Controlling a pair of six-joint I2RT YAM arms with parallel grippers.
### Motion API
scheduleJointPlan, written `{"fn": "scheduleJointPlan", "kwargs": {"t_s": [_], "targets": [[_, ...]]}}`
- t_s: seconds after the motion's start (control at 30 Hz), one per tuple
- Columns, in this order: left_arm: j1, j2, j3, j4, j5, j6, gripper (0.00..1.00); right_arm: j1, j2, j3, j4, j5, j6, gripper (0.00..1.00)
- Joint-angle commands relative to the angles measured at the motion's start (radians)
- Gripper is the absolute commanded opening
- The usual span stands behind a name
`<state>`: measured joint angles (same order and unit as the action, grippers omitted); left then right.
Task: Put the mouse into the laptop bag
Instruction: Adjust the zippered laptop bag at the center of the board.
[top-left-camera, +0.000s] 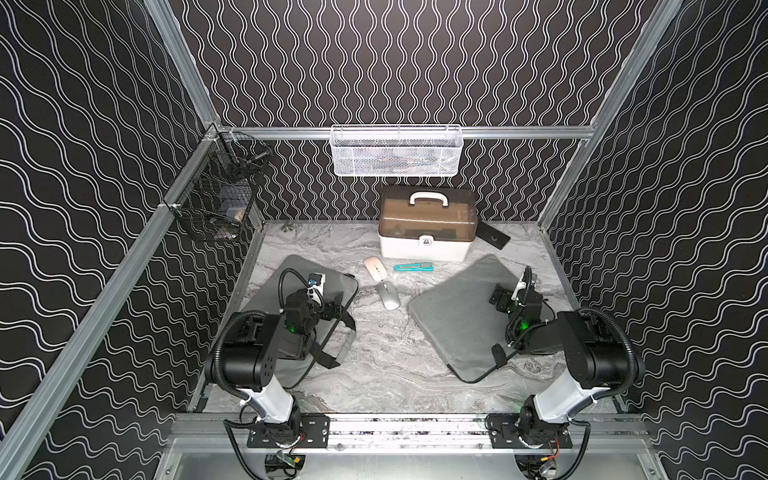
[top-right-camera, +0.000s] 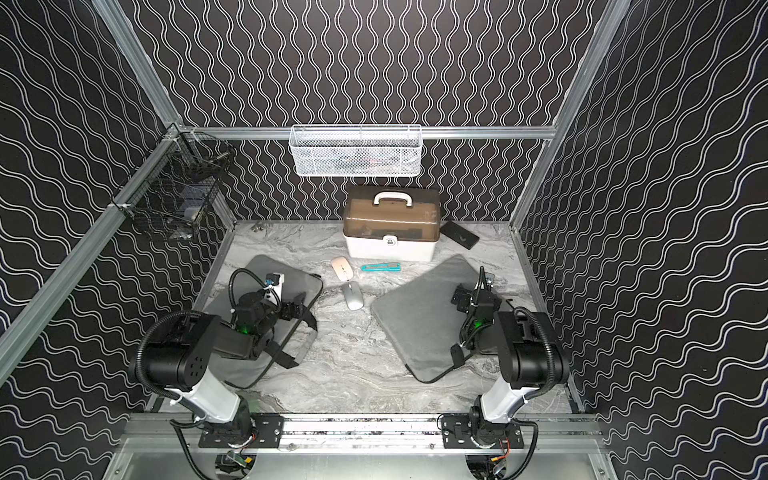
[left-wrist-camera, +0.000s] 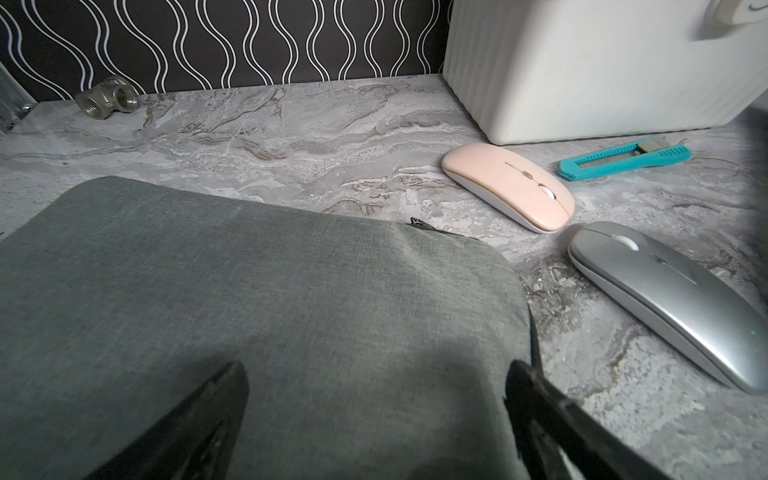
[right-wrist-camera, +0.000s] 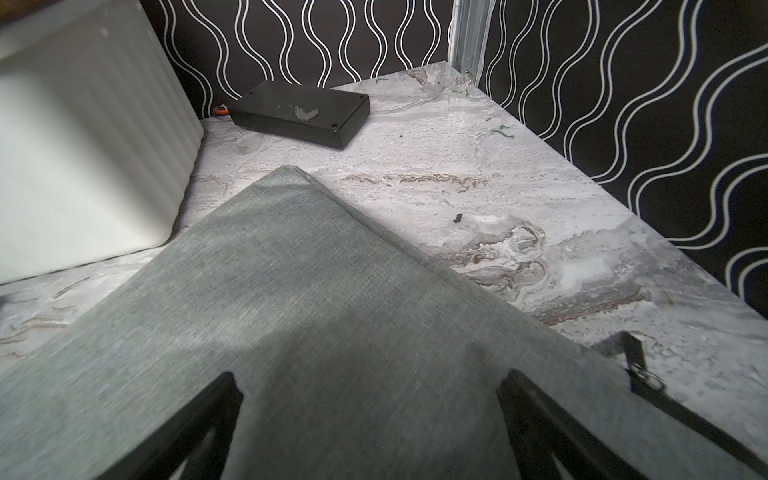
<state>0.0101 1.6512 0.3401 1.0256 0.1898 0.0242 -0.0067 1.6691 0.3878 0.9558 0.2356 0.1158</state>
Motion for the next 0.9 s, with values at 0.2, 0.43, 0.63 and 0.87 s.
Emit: {"fn": "scheduleJointPlan", "kwargs": {"t_s": [0.2,0.43,0.63,0.87], "targets": [[0.002,0.005,0.005,0.049,0.008,0.017,0.99,0.001,-0.001,0.002,0.050,0.014,-0.003,1.00],[0.002,-0.026,-0.009,0.053,0.008,0.021,0.99,0.038,-0.039,-0.027,0.080,0.083,-0.022,1.00],[-0.013,-0.493,-0.056,-0.286,-0.204,-0.154,0.99,0.332,-0.409,-0.156,0.178,0.395,-0.121,1.00],[-0.012,-0.695,0.313,-1.111,-0.122,-0.404,0.99,0.312,-0.814,0.080,-0.718,-0.067,0.415,1.00]]}}
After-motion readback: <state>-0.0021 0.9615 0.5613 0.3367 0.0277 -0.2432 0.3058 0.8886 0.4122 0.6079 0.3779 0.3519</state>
